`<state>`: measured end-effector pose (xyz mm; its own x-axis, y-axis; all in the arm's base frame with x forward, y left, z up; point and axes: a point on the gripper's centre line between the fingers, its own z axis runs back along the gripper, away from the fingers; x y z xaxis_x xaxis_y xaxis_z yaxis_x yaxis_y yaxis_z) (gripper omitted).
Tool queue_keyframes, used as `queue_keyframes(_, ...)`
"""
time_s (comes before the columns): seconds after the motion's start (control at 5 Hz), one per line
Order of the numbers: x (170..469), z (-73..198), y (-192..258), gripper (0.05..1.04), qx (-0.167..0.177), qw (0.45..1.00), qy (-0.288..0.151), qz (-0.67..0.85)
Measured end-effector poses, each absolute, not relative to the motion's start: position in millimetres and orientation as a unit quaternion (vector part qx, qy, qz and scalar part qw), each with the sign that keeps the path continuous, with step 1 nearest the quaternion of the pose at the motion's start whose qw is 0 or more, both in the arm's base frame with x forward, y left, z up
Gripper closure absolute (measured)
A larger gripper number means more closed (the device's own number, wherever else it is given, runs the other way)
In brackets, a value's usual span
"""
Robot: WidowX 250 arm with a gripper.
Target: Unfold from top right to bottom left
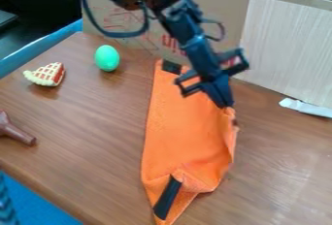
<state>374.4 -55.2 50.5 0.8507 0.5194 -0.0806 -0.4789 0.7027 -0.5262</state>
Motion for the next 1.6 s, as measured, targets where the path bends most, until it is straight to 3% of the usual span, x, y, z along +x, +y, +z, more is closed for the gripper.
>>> queue_keyframes(0.4, 359, 63, -13, 1.033, -0.296, 0.913, -0.051, 0.277)
queue_keyframes(0.8, 331, 52, 34, 1.033, -0.278, 0.912, -0.02, 0.3)
queue_keyframes(1.4, 292, 78, 83, 1.033, -0.284, 0.909, -0.024, 0.303)
queue_keyframes(1.6, 284, 81, 98, 1.033, -0.263, 0.914, -0.014, 0.309)
